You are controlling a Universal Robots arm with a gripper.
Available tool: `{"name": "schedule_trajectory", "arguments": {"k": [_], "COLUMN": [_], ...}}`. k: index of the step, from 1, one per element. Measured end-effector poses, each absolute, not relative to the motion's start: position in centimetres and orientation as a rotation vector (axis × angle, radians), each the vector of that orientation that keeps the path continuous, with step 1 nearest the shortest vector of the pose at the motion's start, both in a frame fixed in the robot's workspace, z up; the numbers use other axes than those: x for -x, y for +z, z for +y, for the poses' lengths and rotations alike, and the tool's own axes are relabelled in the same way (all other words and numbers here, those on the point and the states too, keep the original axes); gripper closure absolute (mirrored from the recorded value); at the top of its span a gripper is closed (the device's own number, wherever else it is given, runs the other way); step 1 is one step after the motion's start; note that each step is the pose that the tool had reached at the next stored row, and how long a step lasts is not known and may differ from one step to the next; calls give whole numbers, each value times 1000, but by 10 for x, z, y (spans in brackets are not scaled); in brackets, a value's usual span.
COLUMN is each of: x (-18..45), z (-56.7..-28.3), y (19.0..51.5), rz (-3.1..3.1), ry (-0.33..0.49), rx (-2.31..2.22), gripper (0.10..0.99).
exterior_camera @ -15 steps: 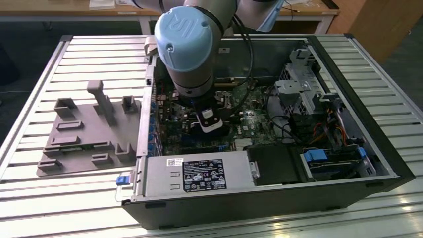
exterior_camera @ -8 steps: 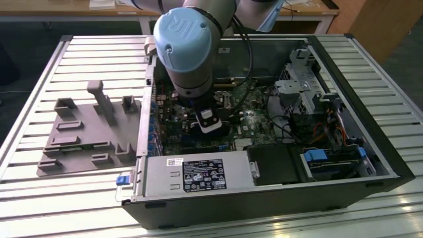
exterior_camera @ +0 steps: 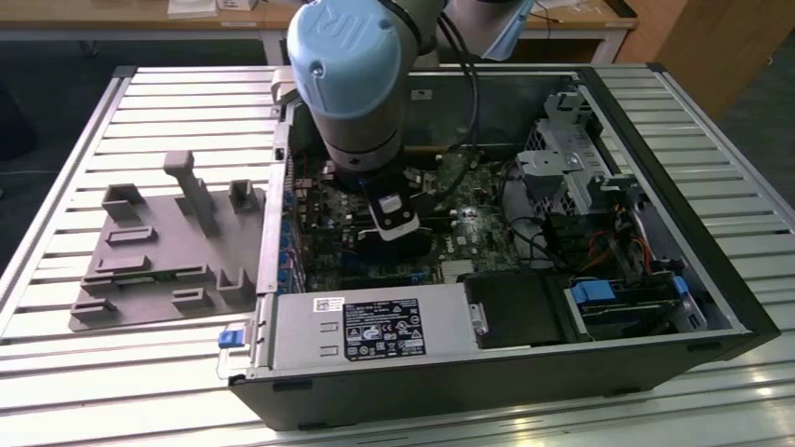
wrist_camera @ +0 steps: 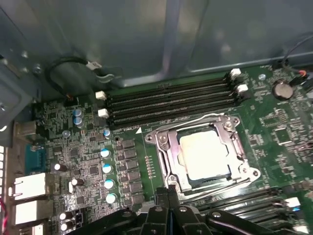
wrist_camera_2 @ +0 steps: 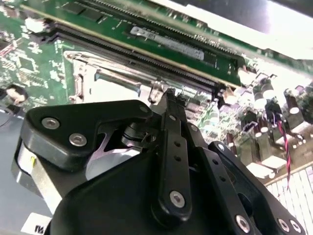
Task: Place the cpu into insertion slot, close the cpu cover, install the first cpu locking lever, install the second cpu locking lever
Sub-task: 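Install the second cpu locking lever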
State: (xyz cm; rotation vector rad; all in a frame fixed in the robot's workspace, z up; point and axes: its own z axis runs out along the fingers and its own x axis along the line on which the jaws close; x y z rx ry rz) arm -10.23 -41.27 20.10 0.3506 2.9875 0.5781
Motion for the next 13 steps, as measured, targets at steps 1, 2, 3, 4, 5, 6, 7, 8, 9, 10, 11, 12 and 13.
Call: {"name": "schedule_trajectory", "arguments": {"k": [1, 2, 3, 4, 5, 6, 7, 8, 9, 10, 11, 12, 13], "x": [102, 101, 100, 100, 98, 97, 95, 92, 90, 88, 85, 82, 80], "z": [-413, -413, -413, -413, -413, -413, -412, -412, -412, -412, -412, -412, -412], "y": [203, 205, 207, 209, 210, 211, 211, 212, 212, 212, 213, 213, 213], "rz": [2988, 2988, 2988, 2988, 2988, 2988, 2989, 2989, 2989, 2989, 2990, 2990, 2991], "ry": [577, 577, 576, 574, 573, 571, 567, 563, 560, 556, 550, 543, 537], "rx": [-351, -351, -350, -350, -350, -351, -351, -352, -353, -354, -354, -355, -356], "gripper": [984, 984, 984, 984, 984, 984, 984, 984, 984, 984, 984, 984, 984]}}
